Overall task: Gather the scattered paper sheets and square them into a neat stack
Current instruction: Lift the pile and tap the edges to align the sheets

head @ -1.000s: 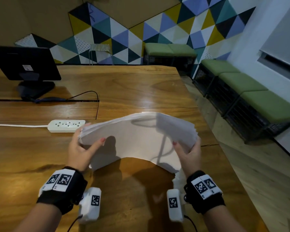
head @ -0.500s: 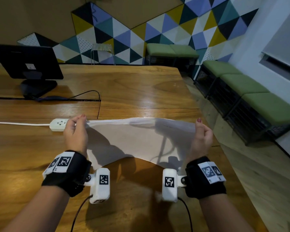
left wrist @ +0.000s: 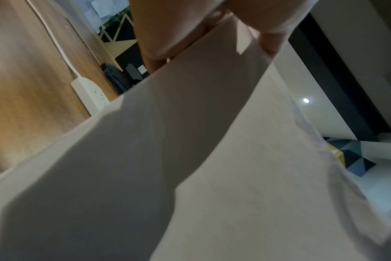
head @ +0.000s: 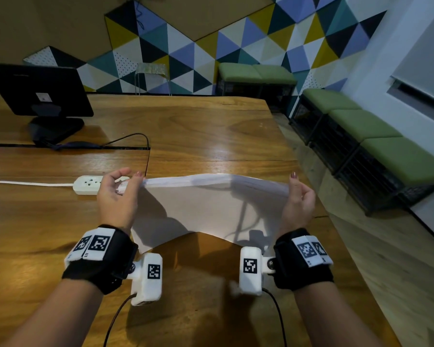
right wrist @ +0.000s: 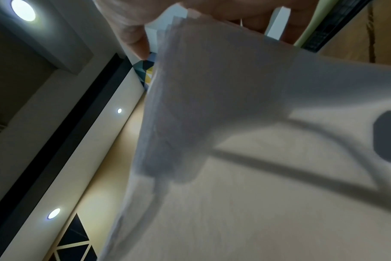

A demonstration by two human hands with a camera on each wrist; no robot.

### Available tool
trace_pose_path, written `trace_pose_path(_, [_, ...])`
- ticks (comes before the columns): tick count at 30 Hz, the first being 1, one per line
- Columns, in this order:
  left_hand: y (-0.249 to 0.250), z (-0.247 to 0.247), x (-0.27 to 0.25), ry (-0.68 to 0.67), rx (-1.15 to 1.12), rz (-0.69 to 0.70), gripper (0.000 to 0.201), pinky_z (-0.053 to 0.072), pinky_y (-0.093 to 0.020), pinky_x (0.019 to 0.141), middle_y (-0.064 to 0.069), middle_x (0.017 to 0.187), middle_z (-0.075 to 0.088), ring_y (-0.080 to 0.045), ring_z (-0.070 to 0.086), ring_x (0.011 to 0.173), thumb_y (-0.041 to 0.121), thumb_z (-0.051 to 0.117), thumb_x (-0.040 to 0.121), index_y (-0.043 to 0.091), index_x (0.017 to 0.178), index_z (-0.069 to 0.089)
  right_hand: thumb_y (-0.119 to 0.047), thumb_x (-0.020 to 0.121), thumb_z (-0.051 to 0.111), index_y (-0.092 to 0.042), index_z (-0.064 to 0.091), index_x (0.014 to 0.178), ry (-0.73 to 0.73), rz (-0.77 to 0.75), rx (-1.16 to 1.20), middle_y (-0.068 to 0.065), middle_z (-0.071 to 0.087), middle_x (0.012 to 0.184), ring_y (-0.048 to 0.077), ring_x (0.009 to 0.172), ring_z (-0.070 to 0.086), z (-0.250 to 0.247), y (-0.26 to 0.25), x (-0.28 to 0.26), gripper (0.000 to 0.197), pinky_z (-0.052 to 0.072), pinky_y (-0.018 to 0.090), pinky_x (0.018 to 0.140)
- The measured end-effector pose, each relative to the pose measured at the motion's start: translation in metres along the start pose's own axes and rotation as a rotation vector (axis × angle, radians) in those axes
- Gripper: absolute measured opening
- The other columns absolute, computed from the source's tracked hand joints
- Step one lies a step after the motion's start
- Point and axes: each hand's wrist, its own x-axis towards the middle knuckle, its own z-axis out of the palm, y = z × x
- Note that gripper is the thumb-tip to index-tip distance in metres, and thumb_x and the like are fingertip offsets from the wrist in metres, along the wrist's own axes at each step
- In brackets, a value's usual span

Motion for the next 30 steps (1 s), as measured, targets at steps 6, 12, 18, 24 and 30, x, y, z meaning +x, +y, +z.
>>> trace_pose_path(6, [-0.001,-0.001,-0.003,-0.004,0.014,0.051,0.03,0.04,-0.029,0.08,-0.003,0.105,0.055,-0.015,0.048,0.096,0.03,0.067,0.078,0.022,0.104,0.056,-0.023,0.079,0.062,-0.013,0.053,0.115,-0.001,0.065,-0.058,-0.004,0.052,0.093,-0.002,0.076,0.044,0.0,-0.003,0.001,0.039,0.032,0.02,0.058])
trace_pose_path(12, [-0.004,-0.005,0.001,-0.008,0.029,0.028,0.018,0.042,-0.035,0.082,-0.012,0.108,0.062,-0.021,0.049,0.092,0.049,0.065,0.071,0.042,0.085,0.055,-0.009,0.084,0.051,-0.012,0.046,0.125,-0.026,0.02,-0.04,-0.014,0.048,0.081,-0.003,0.074,0.042,-0.003,-0.002,0.0,0.042,0.031,0.017,0.061])
trace_pose_path(18, [-0.005,-0.001,0.002,-0.003,-0.007,0.05,0.006,0.038,-0.026,0.063,-0.001,0.087,0.059,-0.008,0.045,0.066,0.036,0.054,0.086,0.035,0.092,0.053,-0.014,0.087,0.05,-0.016,0.043,0.129,-0.059,-0.004,-0.038,-0.01,0.053,0.092,-0.003,0.081,0.044,-0.009,0.003,0.0,0.043,0.03,0.015,0.063])
trace_pose_path(24, [-0.007,-0.007,0.002,-0.157,0.054,0.048,0.028,0.042,-0.035,0.065,-0.008,0.083,0.05,-0.017,0.048,0.07,0.041,0.067,0.073,0.041,0.097,0.051,-0.022,0.084,0.053,-0.018,0.043,0.127,-0.122,0.001,-0.111,0.005,0.05,0.121,0.015,0.098,0.053,-0.007,0.006,-0.002,0.044,0.042,0.026,0.076])
trace_pose_path(30, [-0.012,-0.011,0.001,-0.285,0.097,0.071,0.042,0.05,-0.029,0.072,0.004,0.093,0.058,-0.009,0.057,0.083,0.01,0.073,0.07,0.039,0.092,0.052,-0.037,0.087,0.055,-0.012,0.053,0.106,-0.083,-0.007,-0.087,-0.003,0.054,0.092,-0.002,0.077,0.046,0.0,0.006,0.004,0.031,0.033,0.017,0.059])
